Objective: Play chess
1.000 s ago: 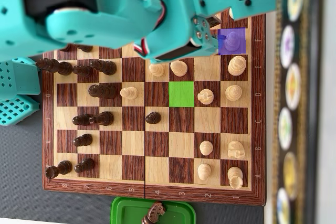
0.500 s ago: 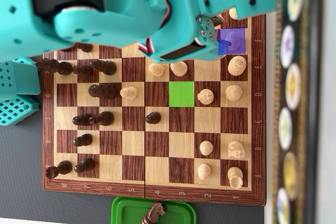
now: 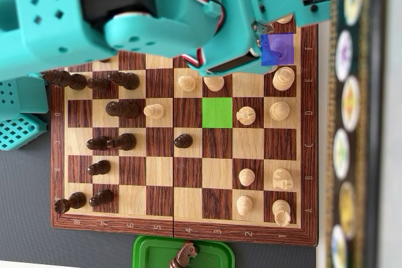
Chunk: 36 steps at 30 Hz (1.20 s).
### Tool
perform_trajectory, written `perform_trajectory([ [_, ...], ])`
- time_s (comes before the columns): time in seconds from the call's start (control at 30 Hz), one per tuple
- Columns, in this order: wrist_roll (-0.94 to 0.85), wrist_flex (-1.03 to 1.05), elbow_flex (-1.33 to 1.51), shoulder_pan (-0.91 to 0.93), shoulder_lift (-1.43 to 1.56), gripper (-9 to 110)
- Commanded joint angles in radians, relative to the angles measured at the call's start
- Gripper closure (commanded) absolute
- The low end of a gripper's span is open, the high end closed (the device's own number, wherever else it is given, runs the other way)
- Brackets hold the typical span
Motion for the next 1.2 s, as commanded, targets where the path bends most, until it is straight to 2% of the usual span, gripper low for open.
perform_trajectory([
  [0.0, -0.009, 0.003, -0.061, 0.003, 0.008, 87],
  [1.17, -0.012, 0.003, -0.11, 0.009, -0.071, 90],
])
